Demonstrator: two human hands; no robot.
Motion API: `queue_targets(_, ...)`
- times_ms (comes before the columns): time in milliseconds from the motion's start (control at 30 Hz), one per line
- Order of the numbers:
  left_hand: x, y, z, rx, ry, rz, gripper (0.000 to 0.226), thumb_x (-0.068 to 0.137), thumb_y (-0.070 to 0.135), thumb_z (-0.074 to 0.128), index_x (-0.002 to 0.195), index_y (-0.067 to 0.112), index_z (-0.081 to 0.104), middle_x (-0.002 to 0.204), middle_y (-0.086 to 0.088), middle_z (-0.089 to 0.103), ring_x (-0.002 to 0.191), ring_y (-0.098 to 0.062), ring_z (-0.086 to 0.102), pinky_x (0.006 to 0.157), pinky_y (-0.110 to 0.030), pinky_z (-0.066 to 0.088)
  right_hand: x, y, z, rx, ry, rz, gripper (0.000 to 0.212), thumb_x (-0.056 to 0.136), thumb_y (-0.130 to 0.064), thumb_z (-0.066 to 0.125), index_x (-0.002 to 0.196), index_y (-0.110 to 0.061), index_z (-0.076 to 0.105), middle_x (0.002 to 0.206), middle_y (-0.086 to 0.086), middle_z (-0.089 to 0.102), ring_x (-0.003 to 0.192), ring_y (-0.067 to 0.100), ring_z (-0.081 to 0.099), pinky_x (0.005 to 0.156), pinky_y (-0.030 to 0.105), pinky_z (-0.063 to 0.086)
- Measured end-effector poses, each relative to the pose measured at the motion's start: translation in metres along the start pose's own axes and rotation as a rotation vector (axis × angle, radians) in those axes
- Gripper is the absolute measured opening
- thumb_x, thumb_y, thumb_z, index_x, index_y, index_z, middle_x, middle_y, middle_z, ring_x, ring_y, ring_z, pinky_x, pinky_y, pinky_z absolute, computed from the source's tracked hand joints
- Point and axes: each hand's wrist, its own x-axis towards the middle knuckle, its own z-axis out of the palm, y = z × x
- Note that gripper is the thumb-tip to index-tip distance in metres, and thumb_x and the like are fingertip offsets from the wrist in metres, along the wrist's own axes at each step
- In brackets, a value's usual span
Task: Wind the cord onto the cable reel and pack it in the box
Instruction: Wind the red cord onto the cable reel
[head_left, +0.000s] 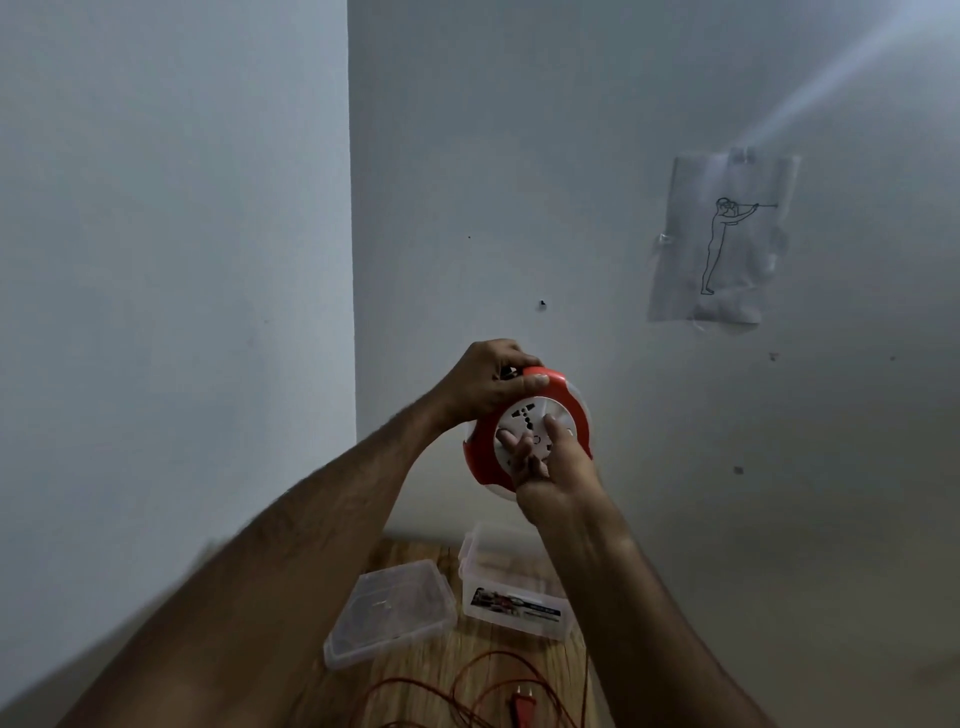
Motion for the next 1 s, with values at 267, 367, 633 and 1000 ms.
queue_targets(267, -0.001, -0.002, -0.006, -0.007, -0.002, -0.017, 0.034, 0.091, 0.04, 0.066, 0.11, 0.012, 0.072, 0.089, -0.002, 0.064, 0.078, -0.01, 0.065, 0.069, -0.026, 0.058, 0.017, -0.003, -0.048, -1.515, -0.118, -1.472, 0.034, 0.09, -0.013, 0.071, 0.12, -0.018, 0.058, 0.119, 0.009, 0.068, 0.074, 0.018, 0.072, 0.059, 0.029, 0.062)
queue_targets(367, -0.002, -0.002, -0.006, -0.006, -0.006, -0.017, 0.035, 0.091, 0.04, 0.066, 0.111, 0.012, 0.071, 0.091, -0.003, 0.065, 0.08, -0.011, 0.065, 0.071, -0.03, 0.059, 0.028, -0.01, -0.063, -2.151, -0.176, -1.718, 0.062, 0.084, -0.007, 0.073, 0.14, -0.022, 0.05, 0.138, 0.021, 0.05, 0.068, 0.02, 0.067, 0.051, 0.02, 0.053)
queue_targets(633, -0.001, 0.001, -0.005, -0.02, -0.021, -0.024, 0.04, 0.089, 0.041, 0.068, 0.114, 0.01, 0.071, 0.093, -0.001, 0.065, 0.083, -0.01, 0.064, 0.072, -0.023, 0.055, 0.035, -0.032, -0.056, -2.436, -0.148, -1.916, 0.063, 0.085, -0.016, 0.073, 0.144, -0.02, 0.051, 0.131, 0.036, 0.054, 0.073, 0.036, 0.072, 0.054, 0.038, 0.062)
queue_targets(1000, -0.001, 0.005, -0.004, -0.008, 0.054, -0.024, 0.034, 0.09, 0.038, 0.067, 0.111, 0.012, 0.072, 0.091, 0.0, 0.065, 0.081, -0.007, 0.062, 0.072, -0.021, 0.052, 0.037, -0.019, -0.031, -1.684, -0.069, -1.655, 0.057, 0.076, -0.04, 0.084, 0.121, -0.01, 0.065, 0.107, 0.009, 0.075, 0.082, 0.021, 0.074, 0.072, 0.025, 0.06)
